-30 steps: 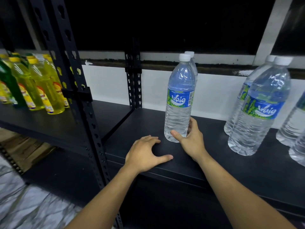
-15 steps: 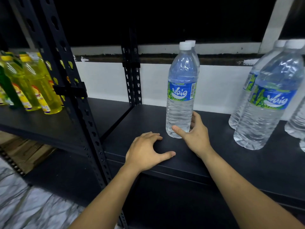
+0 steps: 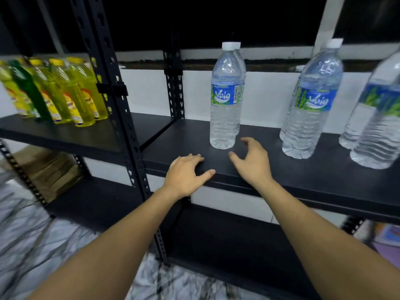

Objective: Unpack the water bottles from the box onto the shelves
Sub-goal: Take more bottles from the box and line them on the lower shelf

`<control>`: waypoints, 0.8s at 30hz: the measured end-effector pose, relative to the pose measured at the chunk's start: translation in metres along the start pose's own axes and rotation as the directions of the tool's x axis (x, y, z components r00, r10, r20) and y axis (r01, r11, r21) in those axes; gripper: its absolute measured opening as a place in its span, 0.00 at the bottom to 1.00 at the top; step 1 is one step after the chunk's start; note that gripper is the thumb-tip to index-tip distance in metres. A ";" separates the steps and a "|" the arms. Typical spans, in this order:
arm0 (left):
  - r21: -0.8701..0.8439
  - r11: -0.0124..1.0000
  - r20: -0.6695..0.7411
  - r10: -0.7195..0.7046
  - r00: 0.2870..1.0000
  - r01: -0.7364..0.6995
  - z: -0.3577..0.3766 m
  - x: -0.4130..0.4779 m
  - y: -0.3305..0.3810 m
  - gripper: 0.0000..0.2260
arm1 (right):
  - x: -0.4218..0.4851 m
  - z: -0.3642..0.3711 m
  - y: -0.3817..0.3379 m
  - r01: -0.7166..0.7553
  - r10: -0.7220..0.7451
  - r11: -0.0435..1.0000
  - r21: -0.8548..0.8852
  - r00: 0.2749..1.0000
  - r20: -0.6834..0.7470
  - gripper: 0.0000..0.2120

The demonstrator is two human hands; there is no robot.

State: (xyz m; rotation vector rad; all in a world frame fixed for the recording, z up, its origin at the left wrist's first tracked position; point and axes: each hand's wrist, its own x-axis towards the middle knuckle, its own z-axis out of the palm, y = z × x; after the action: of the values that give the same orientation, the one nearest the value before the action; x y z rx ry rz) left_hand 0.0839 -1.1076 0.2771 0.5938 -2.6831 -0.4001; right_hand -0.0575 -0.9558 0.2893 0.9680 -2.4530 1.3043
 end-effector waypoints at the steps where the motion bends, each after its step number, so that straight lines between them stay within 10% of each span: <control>1: 0.028 1.000 0.015 0.009 1.000 -0.009 -0.003 -0.011 0.003 0.32 | -0.014 -0.007 -0.001 0.089 -0.083 0.989 -0.122 0.995 0.056 0.28; 6: 0.159 0.987 -0.002 0.017 1.000 -0.016 -0.024 -0.088 0.017 0.31 | -0.084 -0.047 0.000 0.457 -0.318 0.735 -0.501 0.885 0.341 0.29; 15: 0.391 0.918 0.075 0.047 0.996 -0.073 0.004 -0.265 0.048 0.34 | -0.268 -0.112 0.011 0.463 -0.209 0.642 -0.612 0.873 0.441 0.36; 24: 0.310 0.947 0.163 0.040 0.986 -0.089 -0.159 -0.242 0.143 0.35 | -0.222 -0.243 -0.116 0.370 -0.032 0.736 -0.567 0.856 0.516 0.38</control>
State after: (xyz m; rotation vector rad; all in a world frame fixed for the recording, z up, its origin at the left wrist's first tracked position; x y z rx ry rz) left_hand 0.3033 -0.9043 0.3999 0.5810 -2.9331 0.0071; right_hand 0.1563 -0.7068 0.4096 1.4022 -2.6995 0.0561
